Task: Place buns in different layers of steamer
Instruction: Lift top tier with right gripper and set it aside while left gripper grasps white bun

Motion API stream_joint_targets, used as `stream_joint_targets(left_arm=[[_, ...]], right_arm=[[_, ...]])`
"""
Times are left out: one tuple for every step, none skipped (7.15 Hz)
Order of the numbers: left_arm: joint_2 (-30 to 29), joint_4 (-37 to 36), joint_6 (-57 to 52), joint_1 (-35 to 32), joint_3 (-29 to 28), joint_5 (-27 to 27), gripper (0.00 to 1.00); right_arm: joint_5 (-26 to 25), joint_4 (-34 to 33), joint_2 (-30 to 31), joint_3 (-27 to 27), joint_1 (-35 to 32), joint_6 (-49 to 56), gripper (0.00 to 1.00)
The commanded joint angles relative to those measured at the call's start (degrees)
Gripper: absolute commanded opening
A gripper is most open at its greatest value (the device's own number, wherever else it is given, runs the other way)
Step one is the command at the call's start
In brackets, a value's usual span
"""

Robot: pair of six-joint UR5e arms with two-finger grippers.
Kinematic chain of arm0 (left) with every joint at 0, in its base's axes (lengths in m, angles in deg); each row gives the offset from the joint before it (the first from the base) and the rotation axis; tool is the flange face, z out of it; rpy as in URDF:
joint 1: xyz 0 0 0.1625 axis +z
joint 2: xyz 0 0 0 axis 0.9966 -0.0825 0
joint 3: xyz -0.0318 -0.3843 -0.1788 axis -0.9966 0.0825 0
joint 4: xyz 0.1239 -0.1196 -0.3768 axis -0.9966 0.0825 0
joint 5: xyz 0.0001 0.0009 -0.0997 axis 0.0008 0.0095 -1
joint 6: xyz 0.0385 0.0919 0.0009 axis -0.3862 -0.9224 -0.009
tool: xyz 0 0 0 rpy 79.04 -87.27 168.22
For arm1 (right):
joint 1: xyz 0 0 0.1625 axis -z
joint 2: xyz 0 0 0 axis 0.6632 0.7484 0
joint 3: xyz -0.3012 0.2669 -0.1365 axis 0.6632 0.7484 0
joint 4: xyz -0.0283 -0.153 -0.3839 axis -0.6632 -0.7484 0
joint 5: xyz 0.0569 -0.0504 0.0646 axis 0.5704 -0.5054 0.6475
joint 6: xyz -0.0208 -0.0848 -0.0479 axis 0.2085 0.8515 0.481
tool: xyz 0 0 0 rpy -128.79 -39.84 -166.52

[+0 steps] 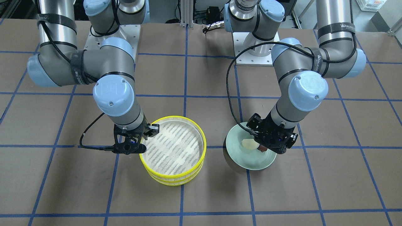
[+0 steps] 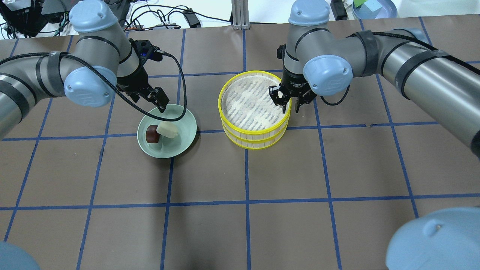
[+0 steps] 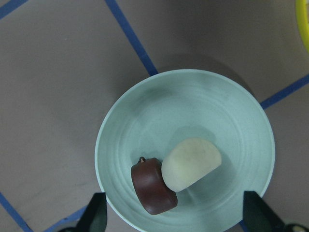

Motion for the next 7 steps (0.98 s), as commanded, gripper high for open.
stream_joint_targets(left_arm=[[-2.4,-0.1,-12.6,0.0,0.2,0.1,1.00],[-3.8,-0.3,-14.0,0.0,0.5,0.1,1.00],[-5.5,-0.4,-14.3,0.0,0.5,0.1,1.00],[-6.6,-0.4,-14.7,-0.2,0.5,-0.3,1.00],[-7.0,-0.3,-14.9,-0.3,0.7,-0.5,1.00],[-6.9,0.1,-15.0,-0.6,0.9,-0.6,1.00],[-7.0,0.2,-15.0,-1.1,1.5,-0.5,0.99]], right_arm=[[-0.8,0.0,0.4,0.2,0.2,0.2,0.00],[-0.9,0.2,1.0,0.8,0.4,0.0,0.00],[-1.0,0.6,2.9,1.8,0.9,-0.1,0.00],[-0.9,3.1,5.3,2.3,2.5,0.1,0.00],[-0.7,5.0,7.2,2.4,4.4,0.8,0.00],[-1.1,7.5,9.4,2.4,6.8,3.1,0.00],[-1.5,11.6,11.5,2.4,10.6,9.7,0.00]])
